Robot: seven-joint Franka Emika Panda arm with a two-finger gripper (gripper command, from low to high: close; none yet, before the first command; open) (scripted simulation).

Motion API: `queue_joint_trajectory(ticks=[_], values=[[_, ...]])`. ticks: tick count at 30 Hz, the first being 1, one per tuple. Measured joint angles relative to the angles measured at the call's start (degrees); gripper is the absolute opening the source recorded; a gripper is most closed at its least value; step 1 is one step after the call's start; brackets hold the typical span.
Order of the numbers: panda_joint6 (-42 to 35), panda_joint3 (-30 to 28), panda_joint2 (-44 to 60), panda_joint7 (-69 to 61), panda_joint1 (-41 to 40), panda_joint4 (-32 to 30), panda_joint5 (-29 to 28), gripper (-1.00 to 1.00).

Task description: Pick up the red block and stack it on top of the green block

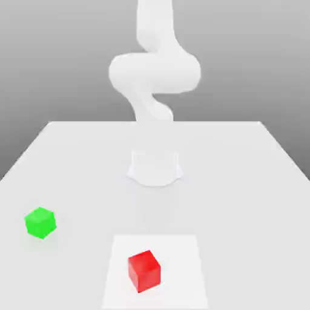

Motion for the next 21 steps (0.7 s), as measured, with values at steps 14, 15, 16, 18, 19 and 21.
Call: queue_joint_trajectory(ticks=[14, 15, 16, 18, 19, 21], values=[[13.75, 8.60, 29.54, 35.90, -10.78, -10.09, -4.42, 0.00], [14.72, 8.84, 31.62, 38.44, -11.18, -10.80, -4.72, 0.00], [15.69, 8.95, 33.69, 40.93, -11.46, -11.51, -4.95, 0.00], [17.65, 9.06, 37.80, 45.65, -12.00, -12.94, -5.08, 0.00], [18.66, 9.04, 39.84, 47.85, -12.16, -13.67, -4.93, 0.00], [20.64, 8.88, 43.84, 51.93, -12.06, -15.11, -4.17, 0.00]])
